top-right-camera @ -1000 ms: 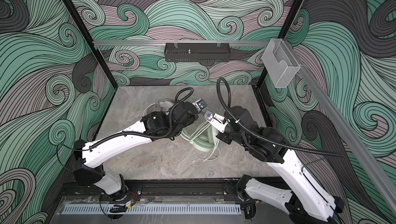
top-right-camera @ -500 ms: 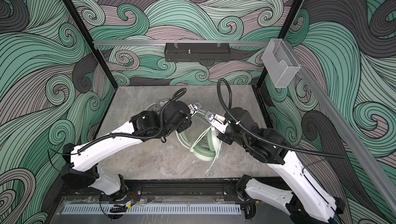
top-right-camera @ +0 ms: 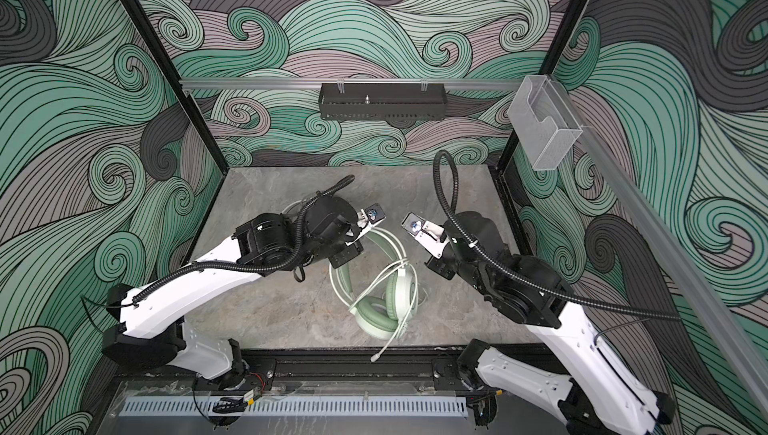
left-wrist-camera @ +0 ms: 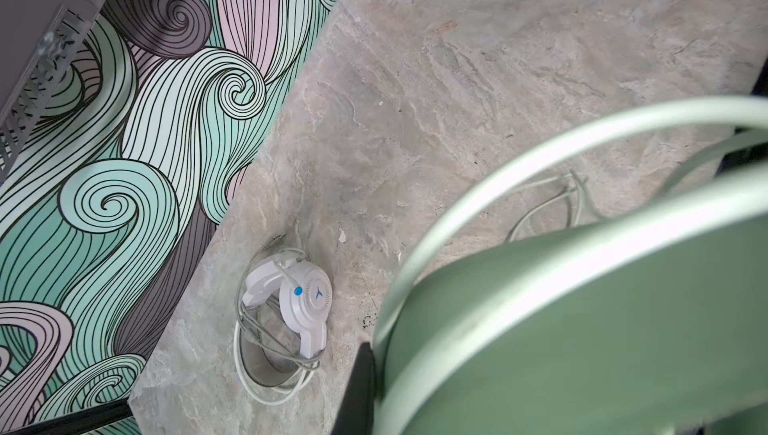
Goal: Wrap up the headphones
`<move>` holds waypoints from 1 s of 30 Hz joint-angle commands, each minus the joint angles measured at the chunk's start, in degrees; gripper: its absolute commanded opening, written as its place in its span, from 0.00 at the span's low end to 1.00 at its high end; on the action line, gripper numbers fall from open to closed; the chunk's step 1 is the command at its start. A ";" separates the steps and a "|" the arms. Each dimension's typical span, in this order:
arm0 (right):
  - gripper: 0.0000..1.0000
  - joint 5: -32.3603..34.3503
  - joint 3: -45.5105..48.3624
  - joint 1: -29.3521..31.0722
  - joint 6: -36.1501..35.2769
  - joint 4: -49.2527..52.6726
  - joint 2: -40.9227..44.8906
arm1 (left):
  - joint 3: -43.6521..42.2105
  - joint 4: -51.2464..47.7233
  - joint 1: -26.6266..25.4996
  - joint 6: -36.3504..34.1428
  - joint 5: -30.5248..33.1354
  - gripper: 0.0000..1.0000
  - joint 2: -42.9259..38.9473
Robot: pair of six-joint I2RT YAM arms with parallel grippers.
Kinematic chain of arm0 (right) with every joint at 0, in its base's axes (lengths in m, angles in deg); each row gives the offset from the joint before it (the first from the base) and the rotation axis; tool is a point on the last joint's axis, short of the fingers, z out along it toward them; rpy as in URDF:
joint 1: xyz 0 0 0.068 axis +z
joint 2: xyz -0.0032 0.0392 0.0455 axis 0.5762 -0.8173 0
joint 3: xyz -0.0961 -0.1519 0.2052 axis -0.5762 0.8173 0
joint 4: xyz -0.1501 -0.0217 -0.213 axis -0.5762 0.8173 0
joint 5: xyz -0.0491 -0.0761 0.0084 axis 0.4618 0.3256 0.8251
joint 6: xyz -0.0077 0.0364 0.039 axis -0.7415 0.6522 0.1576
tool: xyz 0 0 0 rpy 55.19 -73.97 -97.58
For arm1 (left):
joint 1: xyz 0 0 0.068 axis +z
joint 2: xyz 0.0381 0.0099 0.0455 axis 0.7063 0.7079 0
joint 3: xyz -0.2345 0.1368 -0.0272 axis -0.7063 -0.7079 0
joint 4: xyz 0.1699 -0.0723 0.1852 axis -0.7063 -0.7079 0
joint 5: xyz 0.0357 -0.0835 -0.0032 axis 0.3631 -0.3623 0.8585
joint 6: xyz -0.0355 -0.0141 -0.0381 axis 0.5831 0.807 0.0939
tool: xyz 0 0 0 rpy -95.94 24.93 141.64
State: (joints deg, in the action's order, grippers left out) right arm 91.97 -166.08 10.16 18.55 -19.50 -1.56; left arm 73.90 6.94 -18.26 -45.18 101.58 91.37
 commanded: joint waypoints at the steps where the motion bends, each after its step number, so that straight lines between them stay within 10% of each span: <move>1: 0.18 0.02 1.44 -0.42 1.59 -2.29 0.75 | 4.07 0.19 -0.54 3.74 -2.41 0.00 -2.92; 13: 0.46 -4.55 5.43 -7.01 9.51 -6.79 4.40 | 13.76 -3.54 -0.40 10.41 -3.19 0.00 -1.94; 30: 0.67 -40.55 31.55 -21.69 18.53 -24.71 24.30 | 30.26 -4.83 0.88 18.04 -2.23 0.00 2.37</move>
State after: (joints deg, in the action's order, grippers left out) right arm 61.18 -136.11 -11.31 36.78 -39.30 21.24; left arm 100.13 0.23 -17.85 -31.15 100.14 93.12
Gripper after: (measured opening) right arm 0.670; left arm 0.071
